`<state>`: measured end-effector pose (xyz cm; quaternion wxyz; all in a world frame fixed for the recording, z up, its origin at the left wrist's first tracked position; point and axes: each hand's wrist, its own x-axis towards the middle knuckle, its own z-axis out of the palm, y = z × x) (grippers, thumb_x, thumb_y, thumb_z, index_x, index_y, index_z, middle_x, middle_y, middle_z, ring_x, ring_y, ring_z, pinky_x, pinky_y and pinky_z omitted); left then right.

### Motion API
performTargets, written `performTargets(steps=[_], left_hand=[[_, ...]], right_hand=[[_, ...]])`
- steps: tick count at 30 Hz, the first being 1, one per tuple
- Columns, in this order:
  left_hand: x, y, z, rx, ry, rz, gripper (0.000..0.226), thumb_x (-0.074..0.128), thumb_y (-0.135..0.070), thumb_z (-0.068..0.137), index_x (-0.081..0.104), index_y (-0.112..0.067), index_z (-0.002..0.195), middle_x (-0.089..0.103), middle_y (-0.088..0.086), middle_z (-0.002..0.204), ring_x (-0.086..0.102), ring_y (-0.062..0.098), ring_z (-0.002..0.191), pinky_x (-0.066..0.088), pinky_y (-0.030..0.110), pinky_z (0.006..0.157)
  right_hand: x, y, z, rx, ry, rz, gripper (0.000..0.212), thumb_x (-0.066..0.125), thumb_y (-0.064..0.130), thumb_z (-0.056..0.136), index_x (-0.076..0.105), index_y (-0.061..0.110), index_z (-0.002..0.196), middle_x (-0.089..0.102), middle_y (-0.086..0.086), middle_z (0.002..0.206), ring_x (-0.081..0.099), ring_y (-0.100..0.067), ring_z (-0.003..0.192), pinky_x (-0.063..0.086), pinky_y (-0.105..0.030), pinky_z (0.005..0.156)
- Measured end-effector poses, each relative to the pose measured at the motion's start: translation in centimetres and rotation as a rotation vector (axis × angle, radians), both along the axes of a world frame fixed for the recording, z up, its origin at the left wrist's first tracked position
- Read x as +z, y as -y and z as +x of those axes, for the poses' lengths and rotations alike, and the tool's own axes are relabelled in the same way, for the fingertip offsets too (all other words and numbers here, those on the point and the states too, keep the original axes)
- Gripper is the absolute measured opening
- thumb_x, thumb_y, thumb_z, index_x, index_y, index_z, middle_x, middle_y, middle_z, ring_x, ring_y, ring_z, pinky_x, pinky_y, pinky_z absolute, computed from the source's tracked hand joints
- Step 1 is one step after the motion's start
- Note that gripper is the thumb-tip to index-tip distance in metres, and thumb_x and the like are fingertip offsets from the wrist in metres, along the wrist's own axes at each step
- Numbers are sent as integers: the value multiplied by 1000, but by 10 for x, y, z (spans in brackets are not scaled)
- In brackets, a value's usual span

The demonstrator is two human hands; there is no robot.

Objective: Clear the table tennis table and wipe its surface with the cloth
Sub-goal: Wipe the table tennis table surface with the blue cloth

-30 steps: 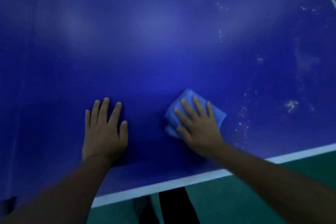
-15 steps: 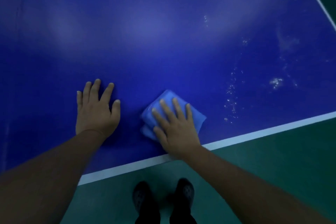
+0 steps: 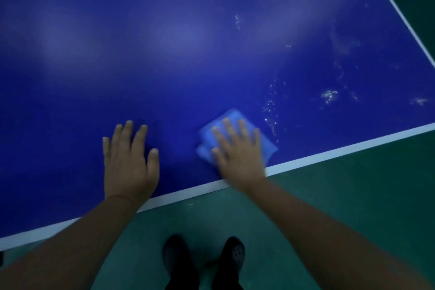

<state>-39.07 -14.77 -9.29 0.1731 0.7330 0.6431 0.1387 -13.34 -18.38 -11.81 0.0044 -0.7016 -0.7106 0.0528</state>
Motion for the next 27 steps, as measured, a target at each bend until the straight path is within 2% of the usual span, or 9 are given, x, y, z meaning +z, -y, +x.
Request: performTargets(steps=[2,6,8,12,14,19,21,23,27], left_hand=[[-8,10,11,-42,-83,-5,68,25,-46,95,33,-11,152,21,14,162,7,27,152,-6,46,123],[-17,10,15,-32,-167,-22,70,22,-48,96,27,-11,155,17,15,163,2,28,153,-5,53,122],[-16,10,17,-18,-175,-32,69,22,-47,96,29,-11,154,19,14,163,3,28,153,-4,54,122],[-16,11,17,-8,-185,-59,69,18,-48,95,30,-13,154,18,12,163,0,24,153,-5,53,122],[-16,11,16,-9,-189,-59,69,19,-48,96,30,-13,154,18,12,163,0,25,153,-4,53,122],[-17,11,15,-21,-192,-54,67,21,-48,97,31,-12,153,19,14,163,3,28,153,-2,55,122],[-18,10,15,-18,-196,-50,67,21,-48,97,32,-12,153,21,14,162,4,29,153,0,56,121],[-18,10,16,-16,-201,-49,67,22,-47,97,32,-11,152,21,15,162,5,29,153,0,57,121],[-18,10,15,-14,-216,-44,66,21,-46,97,32,-12,153,20,14,162,4,28,153,0,56,122]], right_hand=[[0,-1,76,-321,85,2,60,20,51,100,34,29,154,27,-4,163,24,-36,149,21,-64,115],[19,-4,143,-904,-61,-94,58,14,51,104,5,34,159,-1,1,168,-3,-30,153,3,-62,119],[17,-15,103,-916,-58,-66,58,16,48,105,10,32,159,2,-1,168,0,-33,153,4,-64,118],[4,-1,13,-200,-22,-10,58,23,50,101,35,28,153,27,-3,163,19,-36,150,14,-63,117],[3,3,42,-90,7,-45,59,23,51,101,35,28,153,28,-3,162,21,-35,150,17,-62,117],[16,16,159,-915,-42,-97,57,19,49,105,11,33,159,5,0,168,3,-31,153,6,-61,119],[16,13,141,-1026,-38,-77,58,18,48,105,10,31,160,2,-1,168,1,-32,153,4,-61,119],[11,8,92,-824,-23,-28,57,20,46,105,19,28,159,10,-3,167,8,-35,152,7,-61,119],[2,13,45,-46,6,-66,60,14,54,103,33,27,154,23,-2,164,16,-34,152,12,-60,119]])
